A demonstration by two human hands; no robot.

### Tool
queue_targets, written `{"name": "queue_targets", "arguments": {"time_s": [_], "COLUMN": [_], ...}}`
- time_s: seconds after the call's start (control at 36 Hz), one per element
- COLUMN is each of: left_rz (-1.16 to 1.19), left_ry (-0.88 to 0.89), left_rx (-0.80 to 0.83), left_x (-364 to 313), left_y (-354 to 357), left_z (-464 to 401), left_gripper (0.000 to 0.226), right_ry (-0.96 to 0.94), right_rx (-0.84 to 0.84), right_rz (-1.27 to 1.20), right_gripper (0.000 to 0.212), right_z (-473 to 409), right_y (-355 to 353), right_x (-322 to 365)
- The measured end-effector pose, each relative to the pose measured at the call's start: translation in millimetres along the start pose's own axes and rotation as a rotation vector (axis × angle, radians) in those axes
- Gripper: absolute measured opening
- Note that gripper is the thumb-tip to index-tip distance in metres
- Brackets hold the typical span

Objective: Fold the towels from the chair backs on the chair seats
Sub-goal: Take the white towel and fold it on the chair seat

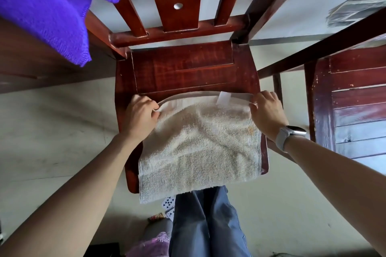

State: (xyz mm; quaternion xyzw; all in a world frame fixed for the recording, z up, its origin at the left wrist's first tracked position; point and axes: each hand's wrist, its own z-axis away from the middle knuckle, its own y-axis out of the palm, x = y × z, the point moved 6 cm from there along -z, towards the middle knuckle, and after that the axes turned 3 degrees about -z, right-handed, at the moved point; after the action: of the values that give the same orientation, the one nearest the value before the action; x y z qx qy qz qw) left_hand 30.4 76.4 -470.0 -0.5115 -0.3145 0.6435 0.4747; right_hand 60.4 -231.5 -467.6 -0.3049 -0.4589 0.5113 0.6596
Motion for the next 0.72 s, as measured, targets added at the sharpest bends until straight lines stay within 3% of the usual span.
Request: {"name": "queue_targets", "arguments": {"time_s": [0.19, 0.31, 0.56, 0.72], "left_rz": [0.155, 0.179, 0.120, 0.102], "left_ry": [-0.110, -0.084, 0.069, 0.029], "left_rx": [-0.052, -0.110, -0.210, -0.275], "left_x": [9.1, -2.1, -52.2, -78.2], "left_y": [-25.0, -53.9, -131.5, -183.4], "left_z": [17.6, 34.4, 88.3, 123.2], "left_gripper": [0.015, 0.018, 0.012, 0.012], "right_ry": [-0.067, -0.148, -0.167, -0.164], "right_rx": [-0.029, -0.051, -0.148, -0.305], "right_rz": [0.075, 0.085, -0.200, -0.364], "right_gripper": [0.023, 0.022, 0.011, 0.004], "right_z": [15.8, 32.0, 81.8, 116.9], "right_y": [-20.5, -47.3, -137.5, -195.5], "right_x": [-3.3, 0.9, 10.2, 16.8]}}
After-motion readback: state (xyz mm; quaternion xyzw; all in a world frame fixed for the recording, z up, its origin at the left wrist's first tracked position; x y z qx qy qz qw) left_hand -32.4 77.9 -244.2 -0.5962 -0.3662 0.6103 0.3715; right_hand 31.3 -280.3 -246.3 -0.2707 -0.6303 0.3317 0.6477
